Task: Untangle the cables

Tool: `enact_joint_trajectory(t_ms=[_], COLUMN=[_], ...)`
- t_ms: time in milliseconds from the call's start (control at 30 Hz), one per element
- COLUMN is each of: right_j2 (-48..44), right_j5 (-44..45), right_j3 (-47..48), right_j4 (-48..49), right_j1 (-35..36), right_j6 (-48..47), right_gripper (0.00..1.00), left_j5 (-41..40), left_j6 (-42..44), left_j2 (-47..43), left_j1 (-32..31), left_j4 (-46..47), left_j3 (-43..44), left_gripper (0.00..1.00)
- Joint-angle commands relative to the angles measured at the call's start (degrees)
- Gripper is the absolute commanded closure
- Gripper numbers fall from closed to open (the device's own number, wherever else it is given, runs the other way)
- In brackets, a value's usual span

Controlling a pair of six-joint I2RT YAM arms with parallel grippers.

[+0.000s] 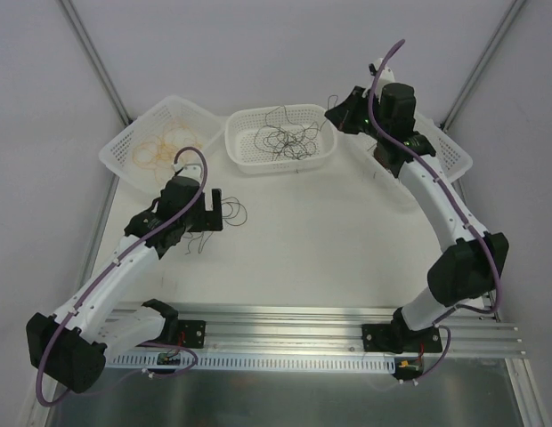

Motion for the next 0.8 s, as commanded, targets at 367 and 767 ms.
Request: enact_joint_trajectory(t_ms=[367, 767], right_j2=[34.97, 12.0], right_j5=[-4.8, 2.22], right_j3=[29.59, -0.28], right_j4=[7.79, 1.73], right_j1=[1.44, 2.41], right_j6=[6.99, -5.13], right_gripper=[0.34, 0.11], left_j5=[-8.76, -7.0], left_j6=[5.32, 4.62], left_j2=[2.62, 3.76], left_j1=[0.72, 0.72], left_j4=[-2.57, -2.74], left_j3=[-2.27, -2.1], left_gripper=[0.01, 0.01])
